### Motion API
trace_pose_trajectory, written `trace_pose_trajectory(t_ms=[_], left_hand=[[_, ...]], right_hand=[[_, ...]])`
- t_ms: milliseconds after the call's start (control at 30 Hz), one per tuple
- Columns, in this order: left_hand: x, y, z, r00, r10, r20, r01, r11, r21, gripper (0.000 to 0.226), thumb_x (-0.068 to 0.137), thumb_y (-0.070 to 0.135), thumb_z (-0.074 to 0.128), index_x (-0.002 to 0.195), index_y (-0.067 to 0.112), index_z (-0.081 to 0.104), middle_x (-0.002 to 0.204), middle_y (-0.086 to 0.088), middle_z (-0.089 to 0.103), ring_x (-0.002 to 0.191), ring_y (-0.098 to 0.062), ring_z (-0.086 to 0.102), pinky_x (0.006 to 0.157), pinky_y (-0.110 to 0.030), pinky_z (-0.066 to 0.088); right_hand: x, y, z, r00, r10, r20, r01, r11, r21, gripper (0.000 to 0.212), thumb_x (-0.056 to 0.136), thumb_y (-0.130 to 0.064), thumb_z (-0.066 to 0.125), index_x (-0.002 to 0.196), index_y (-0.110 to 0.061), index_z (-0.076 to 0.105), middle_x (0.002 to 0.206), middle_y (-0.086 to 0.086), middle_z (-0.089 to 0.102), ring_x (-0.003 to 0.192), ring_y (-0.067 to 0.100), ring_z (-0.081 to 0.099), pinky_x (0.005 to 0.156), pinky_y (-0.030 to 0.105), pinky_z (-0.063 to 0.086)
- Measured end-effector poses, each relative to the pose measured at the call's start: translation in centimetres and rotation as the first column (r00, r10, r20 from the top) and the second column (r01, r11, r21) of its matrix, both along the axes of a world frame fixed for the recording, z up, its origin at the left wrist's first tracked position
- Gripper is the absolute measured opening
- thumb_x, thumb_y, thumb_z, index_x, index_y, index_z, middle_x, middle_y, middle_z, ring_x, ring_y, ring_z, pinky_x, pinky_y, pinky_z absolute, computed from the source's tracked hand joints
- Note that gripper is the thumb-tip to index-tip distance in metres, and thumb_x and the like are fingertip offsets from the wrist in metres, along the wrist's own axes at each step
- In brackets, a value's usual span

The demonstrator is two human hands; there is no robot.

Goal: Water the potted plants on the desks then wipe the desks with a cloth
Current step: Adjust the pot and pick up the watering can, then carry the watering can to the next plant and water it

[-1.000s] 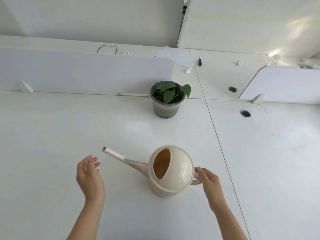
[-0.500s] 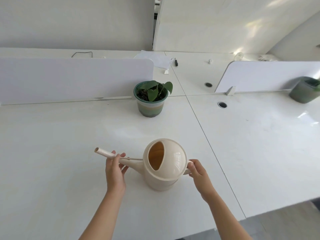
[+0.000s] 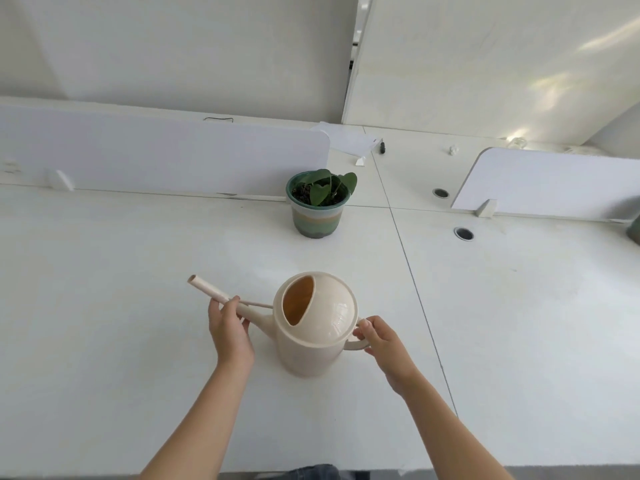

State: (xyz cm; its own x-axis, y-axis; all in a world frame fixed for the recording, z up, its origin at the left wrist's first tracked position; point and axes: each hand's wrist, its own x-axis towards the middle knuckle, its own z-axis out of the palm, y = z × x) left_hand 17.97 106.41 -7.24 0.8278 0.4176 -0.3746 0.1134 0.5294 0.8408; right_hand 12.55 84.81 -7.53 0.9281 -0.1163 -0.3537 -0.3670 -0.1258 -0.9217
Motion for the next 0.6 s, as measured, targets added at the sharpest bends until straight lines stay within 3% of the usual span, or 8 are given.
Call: trace_pose_trajectory(t_ms=[133, 200, 367, 433, 533, 600], left_hand=[[-2.8, -0.4, 1.9, 0.995, 0.094, 0.038, -0.094, 0.995, -0.027, 0.012, 0.089, 0.008, 0.041, 0.092, 0.011, 0.053, 0.081, 0.000, 0.048, 0.086, -0.022, 0.048, 0.075, -0.029, 0.041], [-4.7, -0.4, 3.4, 0.988, 0.131, 0.078, -0.129, 0.991, -0.023, 0.015, 0.089, 0.008, 0.041, 0.081, 0.017, 0.051, 0.080, -0.001, 0.048, 0.080, -0.020, 0.050, 0.073, -0.029, 0.041], [-11.7, 0.6, 6.6, 0.955, 0.249, 0.163, -0.253, 0.967, 0.005, 0.018, 0.091, 0.010, 0.040, 0.077, 0.015, 0.050, 0.083, -0.004, 0.053, 0.079, -0.020, 0.054, 0.078, -0.032, 0.043], [-14.3, 1.0, 7.7, 0.942, 0.282, 0.184, -0.289, 0.957, 0.012, 0.018, 0.091, 0.010, 0.040, 0.076, 0.015, 0.050, 0.083, -0.004, 0.054, 0.079, -0.021, 0.055, 0.080, -0.033, 0.044], [-19.7, 2.2, 8.6, 0.898, 0.388, 0.208, -0.401, 0.916, 0.025, 0.016, 0.090, 0.010, 0.041, 0.078, 0.015, 0.050, 0.084, -0.004, 0.055, 0.080, -0.021, 0.055, 0.079, -0.033, 0.044], [-23.0, 3.1, 9.2, 0.867, 0.446, 0.222, -0.465, 0.884, 0.040, 0.015, 0.090, 0.009, 0.042, 0.079, 0.014, 0.051, 0.086, -0.008, 0.057, 0.082, -0.023, 0.056, 0.078, -0.034, 0.043]], right_hand=[[-0.2, -1.0, 1.5, 0.994, 0.101, 0.049, -0.102, 0.994, 0.027, 0.022, 0.093, -0.029, 0.044, 0.077, -0.016, 0.051, 0.091, 0.003, 0.051, 0.085, 0.011, 0.053, 0.075, 0.023, 0.036], [-0.4, -1.5, 2.7, 0.982, 0.163, 0.093, -0.168, 0.985, 0.047, 0.022, 0.093, -0.028, 0.045, 0.076, -0.017, 0.054, 0.094, 0.004, 0.055, 0.096, 0.016, 0.053, 0.076, 0.022, 0.038], [-1.3, -1.4, 5.9, 0.909, 0.378, 0.175, -0.392, 0.919, 0.054, 0.023, 0.093, -0.025, 0.046, 0.080, -0.012, 0.059, 0.098, 0.005, 0.064, 0.109, 0.017, 0.058, 0.091, 0.035, 0.042], [-1.7, -0.8, 7.0, 0.879, 0.429, 0.211, -0.446, 0.894, 0.042, 0.025, 0.092, -0.024, 0.046, 0.079, -0.007, 0.058, 0.090, 0.002, 0.065, 0.102, 0.013, 0.062, 0.095, 0.041, 0.042], [-3.5, 1.6, 8.6, 0.790, 0.558, 0.255, -0.586, 0.809, 0.046, 0.027, 0.091, -0.021, 0.047, 0.079, -0.002, 0.061, 0.076, -0.008, 0.070, 0.087, 0.001, 0.065, 0.093, 0.040, 0.044], [-4.8, 3.4, 9.2, 0.735, 0.616, 0.284, -0.650, 0.759, 0.037, 0.031, 0.091, -0.020, 0.047, 0.082, 0.006, 0.060, 0.071, -0.012, 0.072, 0.086, 0.003, 0.066, 0.093, 0.040, 0.044]])
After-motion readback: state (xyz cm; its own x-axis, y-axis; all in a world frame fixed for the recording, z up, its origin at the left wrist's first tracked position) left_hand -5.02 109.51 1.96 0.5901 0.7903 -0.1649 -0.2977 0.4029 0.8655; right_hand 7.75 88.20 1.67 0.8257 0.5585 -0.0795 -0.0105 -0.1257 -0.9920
